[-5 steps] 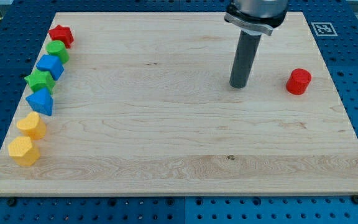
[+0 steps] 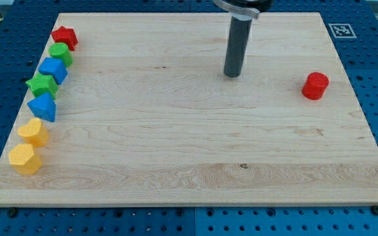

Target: Tap the red star at the top left

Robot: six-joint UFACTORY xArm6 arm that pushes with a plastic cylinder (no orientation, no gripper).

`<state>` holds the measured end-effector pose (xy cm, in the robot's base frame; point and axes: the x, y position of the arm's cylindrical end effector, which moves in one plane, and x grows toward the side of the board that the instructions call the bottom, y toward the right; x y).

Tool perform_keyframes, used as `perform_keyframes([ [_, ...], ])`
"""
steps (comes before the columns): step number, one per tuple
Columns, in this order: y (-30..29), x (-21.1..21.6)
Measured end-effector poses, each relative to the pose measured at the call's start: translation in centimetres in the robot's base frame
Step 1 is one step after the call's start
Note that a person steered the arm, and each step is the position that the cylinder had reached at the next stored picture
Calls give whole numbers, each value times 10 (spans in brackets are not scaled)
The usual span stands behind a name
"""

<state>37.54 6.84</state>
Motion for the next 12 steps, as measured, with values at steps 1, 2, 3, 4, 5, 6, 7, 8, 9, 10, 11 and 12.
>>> perform_keyframes([
  [1, -18, -13],
  [2, -34, -34],
  [3, -52, -48],
  [4, -71, -62],
  [5, -101, -76],
  [6, -134, -87],
  [7, -157, -91],
  [8, -157, -91],
  [9, -178, -102],
  [10, -223, -124],
  [11, -280, -151],
  [12, -341, -173],
])
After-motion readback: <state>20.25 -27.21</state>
